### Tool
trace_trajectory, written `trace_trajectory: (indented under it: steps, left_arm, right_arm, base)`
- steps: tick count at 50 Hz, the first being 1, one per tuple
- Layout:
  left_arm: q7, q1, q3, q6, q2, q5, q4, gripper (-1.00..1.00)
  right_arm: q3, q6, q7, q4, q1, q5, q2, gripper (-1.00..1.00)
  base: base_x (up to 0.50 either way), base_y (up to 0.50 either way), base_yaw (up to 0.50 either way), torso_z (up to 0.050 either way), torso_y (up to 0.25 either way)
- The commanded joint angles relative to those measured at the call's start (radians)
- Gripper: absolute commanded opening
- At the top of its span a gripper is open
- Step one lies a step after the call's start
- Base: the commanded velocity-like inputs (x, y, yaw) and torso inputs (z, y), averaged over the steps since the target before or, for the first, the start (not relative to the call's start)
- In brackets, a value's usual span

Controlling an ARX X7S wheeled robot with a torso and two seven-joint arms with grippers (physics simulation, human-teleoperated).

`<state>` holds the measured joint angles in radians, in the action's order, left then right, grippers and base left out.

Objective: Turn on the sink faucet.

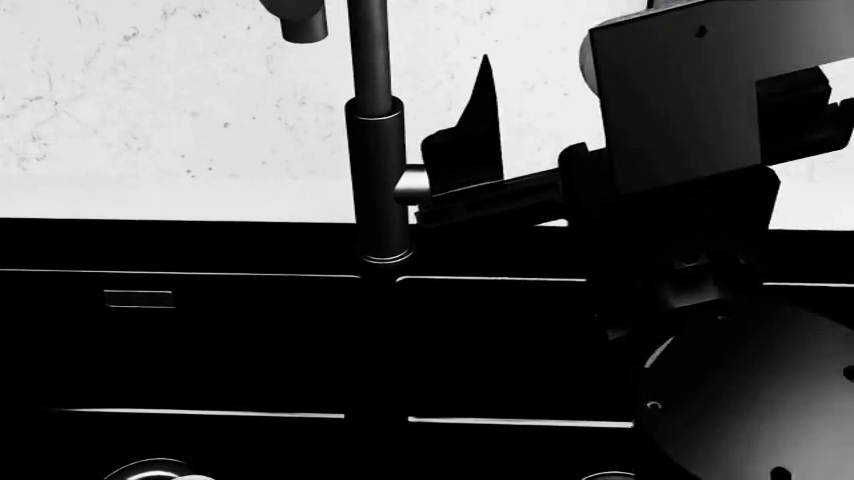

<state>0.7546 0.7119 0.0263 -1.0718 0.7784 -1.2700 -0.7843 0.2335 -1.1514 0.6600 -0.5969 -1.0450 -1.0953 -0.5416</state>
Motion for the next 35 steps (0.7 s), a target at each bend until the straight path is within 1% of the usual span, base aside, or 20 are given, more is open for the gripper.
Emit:
trace_trajectory:
  steps: [1,6,20,25,35]
  left_arm:
    - [-0.032,-0.031,-0.012,0.017,0.003,0.036,0.008,1.00]
    - [-0.041,-0.025,-0.025,0.019,-0.001,0.044,0.011,1.00]
    - [-0.063,-0.036,-0.039,0.030,0.005,0.068,0.013,1.00]
    - [-0.083,-0.050,-0.058,0.037,0.013,0.105,0.011,1.00]
    - [-0.076,-0.042,-0.058,0.031,0.018,0.087,0.008,1.00]
  right_arm:
    - [0.082,0.073,-0.105,0.138,0.007,0.107,0.028,1.00]
    - [0.132,0.114,-0.147,0.195,0.023,0.164,0.036,1.00]
    - [0.245,0.169,-0.240,0.408,-0.057,0.271,0.103,1.00]
    - [0.269,0.185,-0.264,0.471,-0.083,0.296,0.122,1.00]
    - [0.316,0.221,-0.312,0.593,-0.121,0.345,0.152,1.00]
  base:
    - [0.00,0.00,0.00,0.000,0.000]
    - [0.00,0.00,0.00,0.000,0.000]
    - [0.00,0.00,0.00,0.000,0.000]
    - [0.00,0.00,0.00,0.000,0.000]
    - [0.00,0.00,0.00,0.028,-0.103]
